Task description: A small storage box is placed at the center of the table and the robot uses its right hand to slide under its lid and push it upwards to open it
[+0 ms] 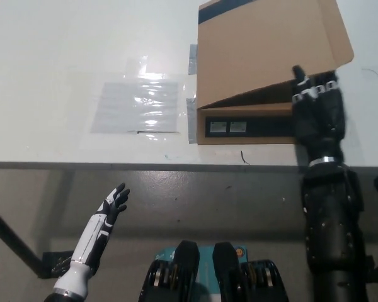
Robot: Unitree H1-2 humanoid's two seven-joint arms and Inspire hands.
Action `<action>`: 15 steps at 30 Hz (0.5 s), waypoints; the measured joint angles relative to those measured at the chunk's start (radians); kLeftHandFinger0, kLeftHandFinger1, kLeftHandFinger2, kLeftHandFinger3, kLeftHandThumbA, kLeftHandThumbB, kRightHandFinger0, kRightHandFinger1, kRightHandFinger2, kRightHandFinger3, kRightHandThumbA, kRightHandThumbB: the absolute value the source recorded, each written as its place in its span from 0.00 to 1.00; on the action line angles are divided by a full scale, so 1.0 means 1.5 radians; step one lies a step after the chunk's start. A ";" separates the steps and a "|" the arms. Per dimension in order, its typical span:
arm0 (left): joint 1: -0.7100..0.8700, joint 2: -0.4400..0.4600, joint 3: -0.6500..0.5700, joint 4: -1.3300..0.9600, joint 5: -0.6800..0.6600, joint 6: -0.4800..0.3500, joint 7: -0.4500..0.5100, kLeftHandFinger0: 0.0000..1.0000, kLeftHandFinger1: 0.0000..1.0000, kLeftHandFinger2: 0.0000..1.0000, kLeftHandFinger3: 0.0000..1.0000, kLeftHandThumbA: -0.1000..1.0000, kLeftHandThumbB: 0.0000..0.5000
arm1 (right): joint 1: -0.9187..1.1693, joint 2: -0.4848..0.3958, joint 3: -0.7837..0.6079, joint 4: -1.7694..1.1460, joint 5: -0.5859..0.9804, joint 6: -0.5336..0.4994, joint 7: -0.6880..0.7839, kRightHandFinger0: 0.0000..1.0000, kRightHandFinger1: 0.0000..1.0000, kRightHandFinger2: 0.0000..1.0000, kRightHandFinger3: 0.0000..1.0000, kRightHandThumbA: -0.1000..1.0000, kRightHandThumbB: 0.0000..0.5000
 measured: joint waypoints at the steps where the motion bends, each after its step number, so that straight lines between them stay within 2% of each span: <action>1: 0.000 0.000 0.000 0.000 0.000 0.000 0.000 1.00 1.00 1.00 1.00 1.00 1.00 | -0.004 0.003 0.000 0.006 0.000 -0.002 0.002 1.00 1.00 1.00 1.00 1.00 0.59; 3: -0.002 0.000 0.000 0.000 0.000 0.000 0.000 1.00 1.00 1.00 1.00 1.00 1.00 | -0.013 0.008 0.000 0.014 -0.001 -0.004 0.005 1.00 1.00 1.00 1.00 1.00 0.63; 10: -0.004 0.000 0.000 0.000 0.000 0.000 -0.002 1.00 1.00 1.00 1.00 1.00 1.00 | -0.028 0.020 0.024 0.002 -0.016 -0.004 0.009 1.00 1.00 1.00 1.00 1.00 0.66; 15: -0.004 0.000 0.000 0.000 0.000 0.000 -0.004 1.00 1.00 1.00 1.00 1.00 1.00 | -0.036 0.031 0.061 -0.030 -0.043 -0.004 0.008 1.00 1.00 1.00 1.00 1.00 0.63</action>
